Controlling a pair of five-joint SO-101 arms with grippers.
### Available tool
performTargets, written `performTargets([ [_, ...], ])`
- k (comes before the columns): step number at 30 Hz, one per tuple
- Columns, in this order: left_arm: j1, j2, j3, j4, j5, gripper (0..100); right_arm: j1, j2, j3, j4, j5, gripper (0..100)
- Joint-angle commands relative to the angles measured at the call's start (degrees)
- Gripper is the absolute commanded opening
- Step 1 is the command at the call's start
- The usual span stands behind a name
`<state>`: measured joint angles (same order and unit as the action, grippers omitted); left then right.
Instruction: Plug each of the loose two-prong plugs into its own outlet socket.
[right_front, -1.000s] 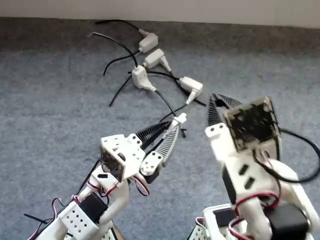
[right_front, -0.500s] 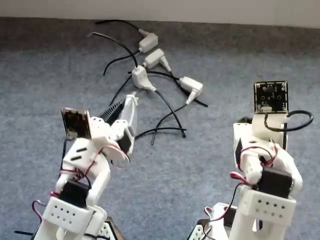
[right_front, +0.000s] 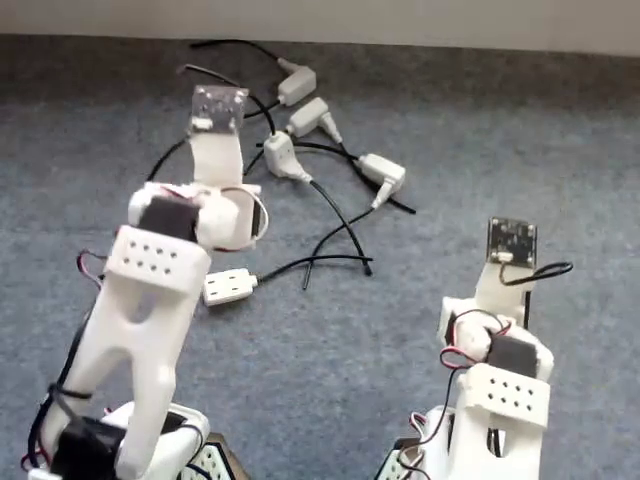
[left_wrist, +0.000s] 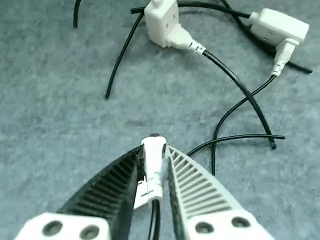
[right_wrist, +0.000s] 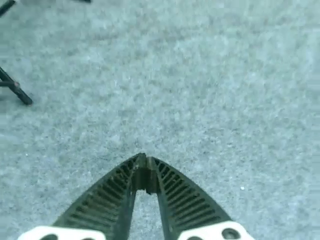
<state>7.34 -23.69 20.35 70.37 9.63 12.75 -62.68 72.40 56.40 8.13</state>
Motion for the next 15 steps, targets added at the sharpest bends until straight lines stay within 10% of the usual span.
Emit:
performTargets([
  [1, -2.24, 4.35, -13.23, 12.31, -0.18, 1, 0.48, -0.40, 7.78, -6.02, -1.49, 0.6],
  [15, -3.03, 7.34, -11.21, 24.70, 13.54, 1, -0.31, -0.57, 14.81, -11.74, -1.58, 0.6],
])
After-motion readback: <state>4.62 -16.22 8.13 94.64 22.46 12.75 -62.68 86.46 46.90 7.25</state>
